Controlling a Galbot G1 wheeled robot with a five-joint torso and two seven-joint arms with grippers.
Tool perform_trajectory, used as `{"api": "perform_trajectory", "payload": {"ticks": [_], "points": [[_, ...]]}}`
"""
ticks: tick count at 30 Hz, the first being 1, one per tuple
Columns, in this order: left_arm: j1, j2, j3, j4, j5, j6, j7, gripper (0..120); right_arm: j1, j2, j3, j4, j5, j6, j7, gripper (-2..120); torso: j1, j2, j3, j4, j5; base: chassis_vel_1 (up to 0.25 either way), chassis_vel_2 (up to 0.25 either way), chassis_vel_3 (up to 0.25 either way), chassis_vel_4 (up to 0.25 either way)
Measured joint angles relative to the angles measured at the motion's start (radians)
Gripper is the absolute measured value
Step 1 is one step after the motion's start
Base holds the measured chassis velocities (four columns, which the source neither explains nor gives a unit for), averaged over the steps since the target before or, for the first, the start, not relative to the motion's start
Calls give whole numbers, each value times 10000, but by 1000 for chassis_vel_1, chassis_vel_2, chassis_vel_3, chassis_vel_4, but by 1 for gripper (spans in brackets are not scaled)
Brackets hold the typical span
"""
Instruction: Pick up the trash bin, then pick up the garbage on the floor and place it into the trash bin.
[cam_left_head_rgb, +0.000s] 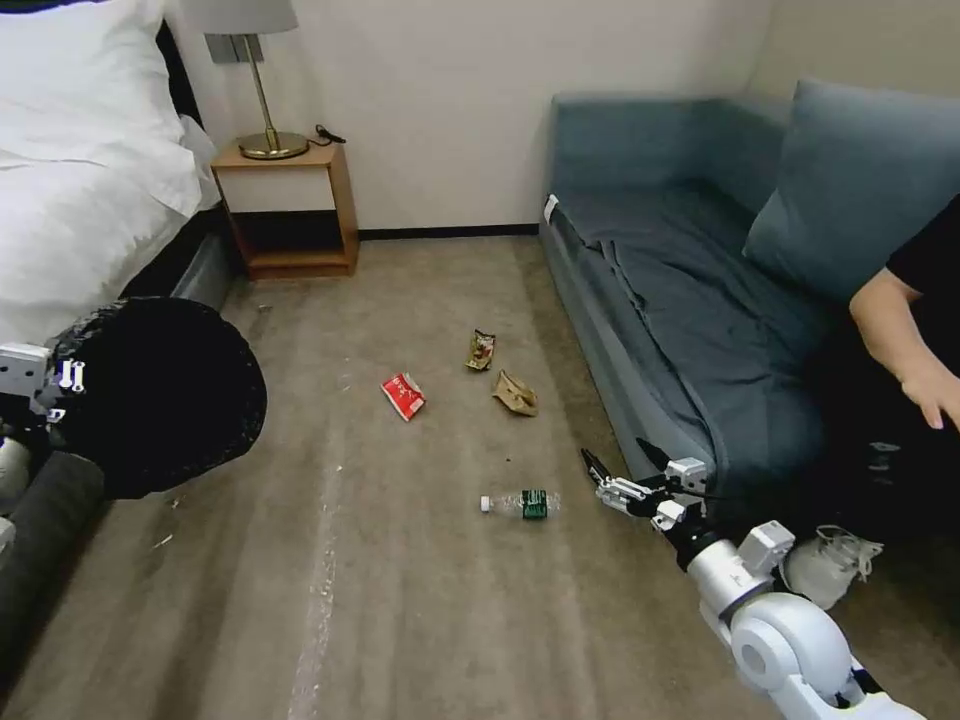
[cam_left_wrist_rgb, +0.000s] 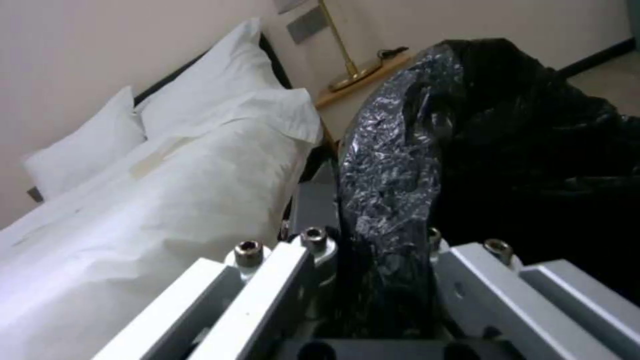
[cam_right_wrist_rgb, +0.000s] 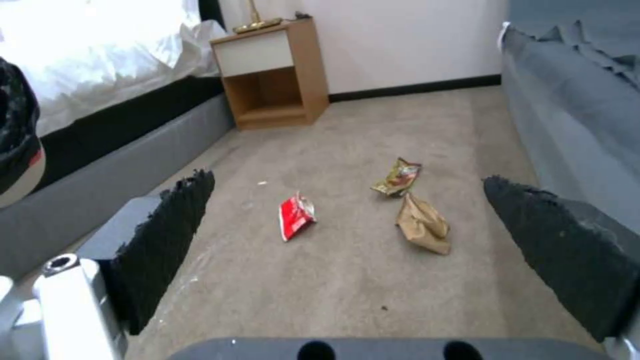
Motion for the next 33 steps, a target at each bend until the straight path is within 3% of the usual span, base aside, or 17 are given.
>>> {"api": "perform_trajectory", "payload": {"ticks": [33], "points": [[-192,-59,177,662,32,-220,251,6,1244,-294,-1507,-860,296,-205,147,100,0,0,0,1,1,-134,134,128,-130]]}}
